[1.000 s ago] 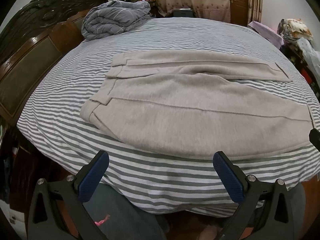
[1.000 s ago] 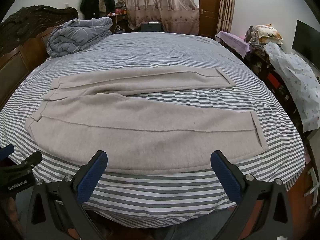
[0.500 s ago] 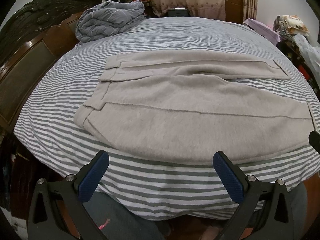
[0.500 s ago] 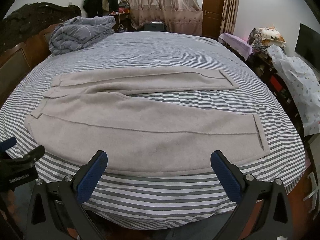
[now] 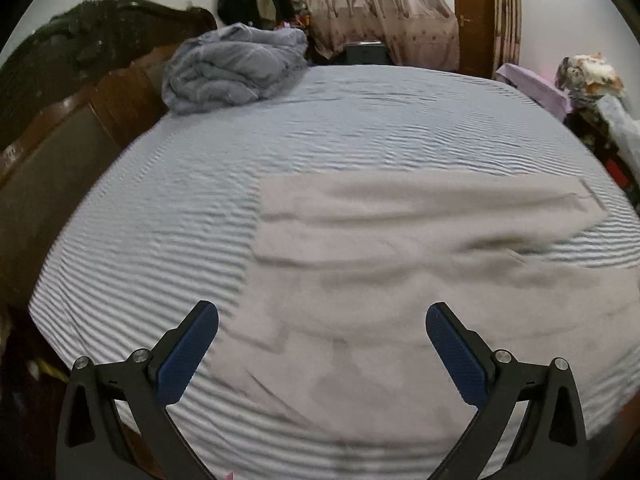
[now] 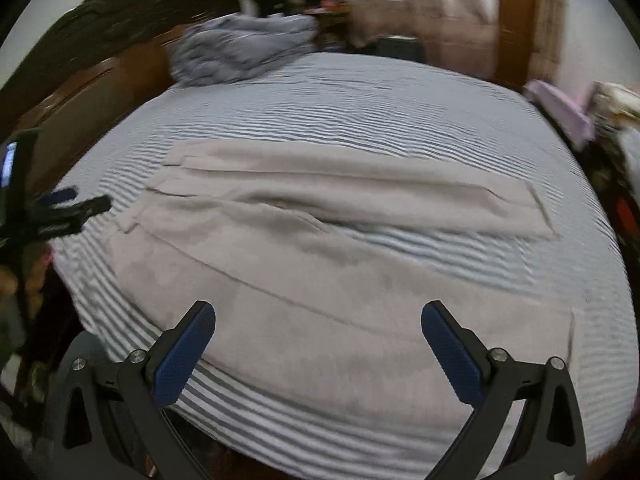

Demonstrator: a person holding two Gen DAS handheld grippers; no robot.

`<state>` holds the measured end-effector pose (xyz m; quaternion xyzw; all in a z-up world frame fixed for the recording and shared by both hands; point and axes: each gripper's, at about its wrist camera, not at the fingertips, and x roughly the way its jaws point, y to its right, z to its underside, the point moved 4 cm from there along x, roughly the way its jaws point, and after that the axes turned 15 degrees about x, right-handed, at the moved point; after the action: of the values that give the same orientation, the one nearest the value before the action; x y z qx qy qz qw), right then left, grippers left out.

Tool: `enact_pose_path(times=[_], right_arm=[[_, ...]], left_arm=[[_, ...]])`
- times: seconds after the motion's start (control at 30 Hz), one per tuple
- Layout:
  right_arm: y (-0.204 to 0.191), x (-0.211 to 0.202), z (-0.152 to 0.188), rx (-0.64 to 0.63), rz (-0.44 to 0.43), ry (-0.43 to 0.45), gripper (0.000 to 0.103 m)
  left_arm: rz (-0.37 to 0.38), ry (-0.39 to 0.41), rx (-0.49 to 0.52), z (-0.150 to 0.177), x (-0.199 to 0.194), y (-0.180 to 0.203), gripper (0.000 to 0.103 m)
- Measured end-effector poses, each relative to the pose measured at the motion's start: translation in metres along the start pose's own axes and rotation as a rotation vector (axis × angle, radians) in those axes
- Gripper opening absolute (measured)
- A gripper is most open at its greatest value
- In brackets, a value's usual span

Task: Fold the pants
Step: 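Grasp the grey sweatpants edge with the left gripper while the right gripper grasps beside it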

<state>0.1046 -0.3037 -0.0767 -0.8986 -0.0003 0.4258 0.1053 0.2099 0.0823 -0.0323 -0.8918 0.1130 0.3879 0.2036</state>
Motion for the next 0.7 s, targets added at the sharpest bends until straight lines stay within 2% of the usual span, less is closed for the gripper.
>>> enact_pose_path(times=[0.2,0.27,0.33,0.47,0.5,0.7], right_arm=[[0.003,0.049,-0.077,-0.092,0.001,-0.041,0.101],[0.005,0.067,-0.097,-0.098,0.001,-0.066,0.097],[0.007,0.094,-0.121,-0.102,0.005,-0.096,0.086],[0.008,0.147,-0.156,-0.124,0.024,-0.145,0.072],[0.008,0.167,-0.167,-0.13,0.028,-0.163,0.063],[0.006,0.245,-0.194,-0.149,-0.02,-0.26,0.051]], left_arm=[[0.003,-0.038,-0.006,-0.02,0.066,-0.055,0.103],[0.0,-0.062,-0.027,-0.024,0.092,-0.07,0.103],[0.017,-0.071,-0.051,-0.027,0.116,-0.083,0.103],[0.046,-0.086,-0.096,-0.034,0.157,-0.103,0.103],[0.042,-0.088,-0.098,-0.038,0.167,-0.106,0.103],[0.128,-0.076,-0.058,-0.057,0.212,-0.109,0.103]])
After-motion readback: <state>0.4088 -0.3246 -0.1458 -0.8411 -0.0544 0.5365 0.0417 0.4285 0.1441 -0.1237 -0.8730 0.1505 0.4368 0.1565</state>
